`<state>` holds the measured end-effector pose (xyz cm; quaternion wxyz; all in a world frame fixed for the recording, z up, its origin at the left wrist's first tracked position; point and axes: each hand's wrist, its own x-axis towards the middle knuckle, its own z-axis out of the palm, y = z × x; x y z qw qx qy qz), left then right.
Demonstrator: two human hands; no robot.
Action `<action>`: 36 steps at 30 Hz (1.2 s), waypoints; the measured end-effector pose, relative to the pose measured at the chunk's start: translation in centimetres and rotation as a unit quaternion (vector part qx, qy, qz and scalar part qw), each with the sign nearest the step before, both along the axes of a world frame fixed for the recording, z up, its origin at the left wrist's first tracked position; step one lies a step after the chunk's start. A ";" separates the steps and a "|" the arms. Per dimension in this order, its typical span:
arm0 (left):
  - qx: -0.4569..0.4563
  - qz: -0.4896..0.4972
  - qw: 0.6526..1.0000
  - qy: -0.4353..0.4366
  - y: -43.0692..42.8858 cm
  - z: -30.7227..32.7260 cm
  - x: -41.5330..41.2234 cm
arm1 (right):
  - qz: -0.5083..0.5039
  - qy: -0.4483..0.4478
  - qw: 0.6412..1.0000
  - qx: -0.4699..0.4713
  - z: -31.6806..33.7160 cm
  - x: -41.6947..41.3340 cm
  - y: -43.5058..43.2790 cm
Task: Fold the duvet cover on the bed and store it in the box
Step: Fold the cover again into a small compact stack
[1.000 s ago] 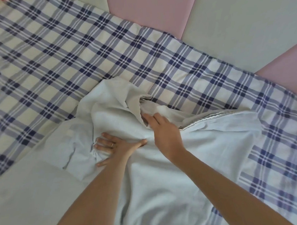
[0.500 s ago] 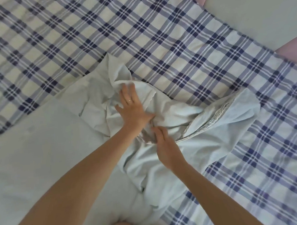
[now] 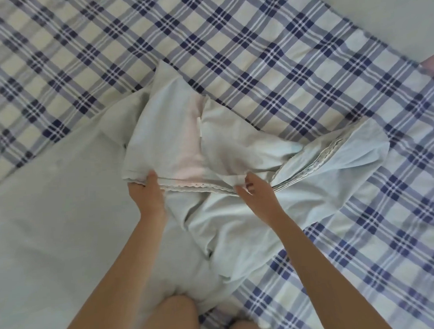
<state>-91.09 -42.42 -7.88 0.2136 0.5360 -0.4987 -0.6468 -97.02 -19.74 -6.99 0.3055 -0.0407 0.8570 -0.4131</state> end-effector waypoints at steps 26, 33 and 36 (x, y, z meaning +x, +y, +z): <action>-0.151 -0.121 0.981 0.003 2.5 6.7 0.3 | -0.281 0.136 0.917 -0.249 9.5 -3.8 -4.9; -0.042 -0.295 0.953 0.049 9.8 12.2 0.2 | -0.077 0.270 0.947 -0.158 7.2 2.4 -6.3; -0.024 -0.303 0.953 0.013 11.0 12.4 -0.3 | -0.059 0.293 0.942 -0.154 7.3 3.6 -5.7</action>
